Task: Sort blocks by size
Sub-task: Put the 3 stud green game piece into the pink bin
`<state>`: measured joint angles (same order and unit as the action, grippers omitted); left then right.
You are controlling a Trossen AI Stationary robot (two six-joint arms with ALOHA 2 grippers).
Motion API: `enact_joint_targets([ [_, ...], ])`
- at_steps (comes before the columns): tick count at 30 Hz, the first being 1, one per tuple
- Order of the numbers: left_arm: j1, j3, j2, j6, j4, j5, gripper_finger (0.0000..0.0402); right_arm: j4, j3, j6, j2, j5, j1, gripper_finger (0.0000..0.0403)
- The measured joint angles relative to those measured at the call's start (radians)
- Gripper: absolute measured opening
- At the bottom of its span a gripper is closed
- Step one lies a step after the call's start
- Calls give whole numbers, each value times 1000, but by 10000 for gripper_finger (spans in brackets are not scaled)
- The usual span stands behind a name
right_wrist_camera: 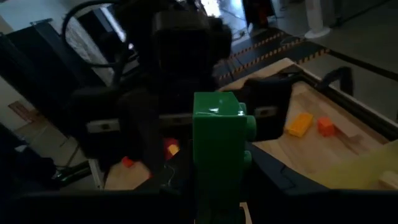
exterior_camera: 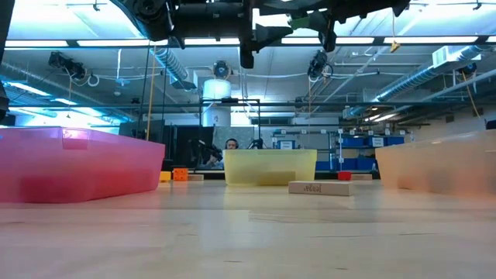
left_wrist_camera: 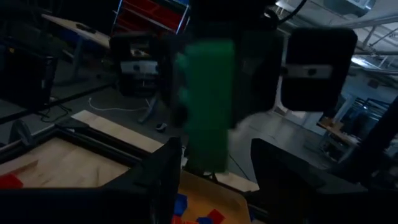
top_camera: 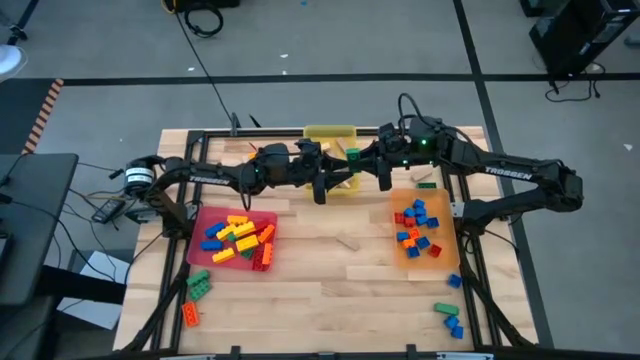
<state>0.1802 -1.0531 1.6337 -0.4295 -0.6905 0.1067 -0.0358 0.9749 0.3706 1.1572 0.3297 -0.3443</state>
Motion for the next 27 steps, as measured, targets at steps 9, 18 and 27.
enact_joint_targets([
  [9, 0, 1, 0, 4, 1, -9, 202, 17, 0, -7, 3, 22, 8, 107],
  [18, -7, -12, 10, 3, 15, -33, 202, 13, 0, -8, 3, 31, 8, 107],
  [27, -13, -130, 98, 8, 57, -12, 202, -11, 0, -7, 3, 31, 8, 107],
])
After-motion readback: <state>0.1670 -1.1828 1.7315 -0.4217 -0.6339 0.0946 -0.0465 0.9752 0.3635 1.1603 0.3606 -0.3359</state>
